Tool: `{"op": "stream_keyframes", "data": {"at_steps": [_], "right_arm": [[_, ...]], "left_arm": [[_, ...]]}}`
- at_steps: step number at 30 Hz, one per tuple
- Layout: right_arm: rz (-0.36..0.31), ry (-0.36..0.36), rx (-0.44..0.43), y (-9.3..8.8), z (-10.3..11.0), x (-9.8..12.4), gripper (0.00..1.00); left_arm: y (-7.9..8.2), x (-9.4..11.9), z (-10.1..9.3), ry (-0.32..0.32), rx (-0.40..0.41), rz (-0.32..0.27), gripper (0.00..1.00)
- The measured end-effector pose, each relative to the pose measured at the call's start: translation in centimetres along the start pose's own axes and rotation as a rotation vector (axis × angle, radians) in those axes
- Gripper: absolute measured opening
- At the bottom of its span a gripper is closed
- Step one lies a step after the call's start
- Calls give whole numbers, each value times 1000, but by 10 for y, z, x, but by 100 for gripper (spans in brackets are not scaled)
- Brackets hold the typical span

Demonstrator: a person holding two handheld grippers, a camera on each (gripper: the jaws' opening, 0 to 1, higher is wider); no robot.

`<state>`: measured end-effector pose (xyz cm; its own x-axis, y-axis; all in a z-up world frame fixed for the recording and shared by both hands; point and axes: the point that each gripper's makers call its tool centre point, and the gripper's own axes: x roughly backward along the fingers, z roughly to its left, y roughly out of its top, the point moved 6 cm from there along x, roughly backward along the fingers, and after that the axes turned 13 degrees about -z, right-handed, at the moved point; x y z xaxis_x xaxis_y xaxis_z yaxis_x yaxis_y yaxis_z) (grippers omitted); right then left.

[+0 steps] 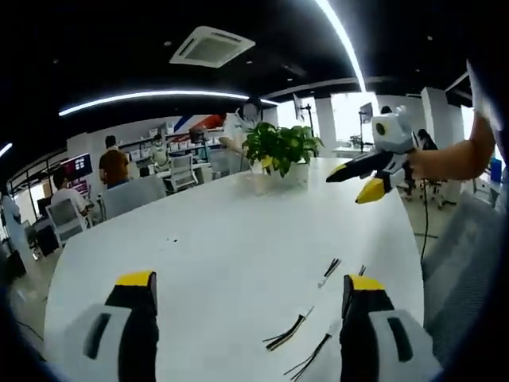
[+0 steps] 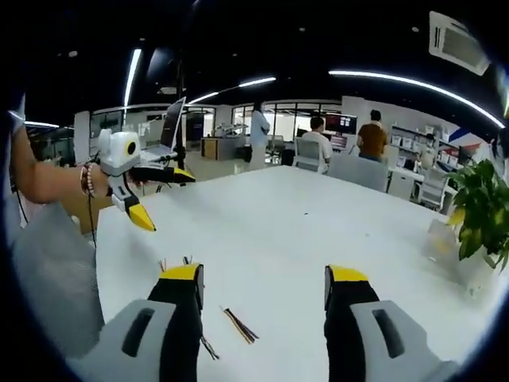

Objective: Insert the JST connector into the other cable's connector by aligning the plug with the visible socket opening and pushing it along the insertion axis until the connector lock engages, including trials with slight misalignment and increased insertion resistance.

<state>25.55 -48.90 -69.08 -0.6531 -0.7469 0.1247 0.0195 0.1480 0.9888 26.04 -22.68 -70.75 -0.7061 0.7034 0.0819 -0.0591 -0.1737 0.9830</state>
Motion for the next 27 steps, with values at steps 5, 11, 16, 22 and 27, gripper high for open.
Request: {"op": "stream_keyframes", "data": {"at_steps": [5,11,16,22,27], "right_arm": [[38,78,25,-8,1,-6,56],[69,165,54,-19,3,-14,51],[122,221,96,-32,5,-23,45],[153,283,96,-45,9,-35,42],[193,337,92,-58,15,-41,41]], "left_arm": [[-11,-9,-2,-69,-37,24,95],[-23,-18,-6,-149,-21,26,87],[-40,-25,-8,-174,23,60,86],[-54,-36,-17,-233,33,83,76],[-64,-41,-27,-276,40,117,75]]}}
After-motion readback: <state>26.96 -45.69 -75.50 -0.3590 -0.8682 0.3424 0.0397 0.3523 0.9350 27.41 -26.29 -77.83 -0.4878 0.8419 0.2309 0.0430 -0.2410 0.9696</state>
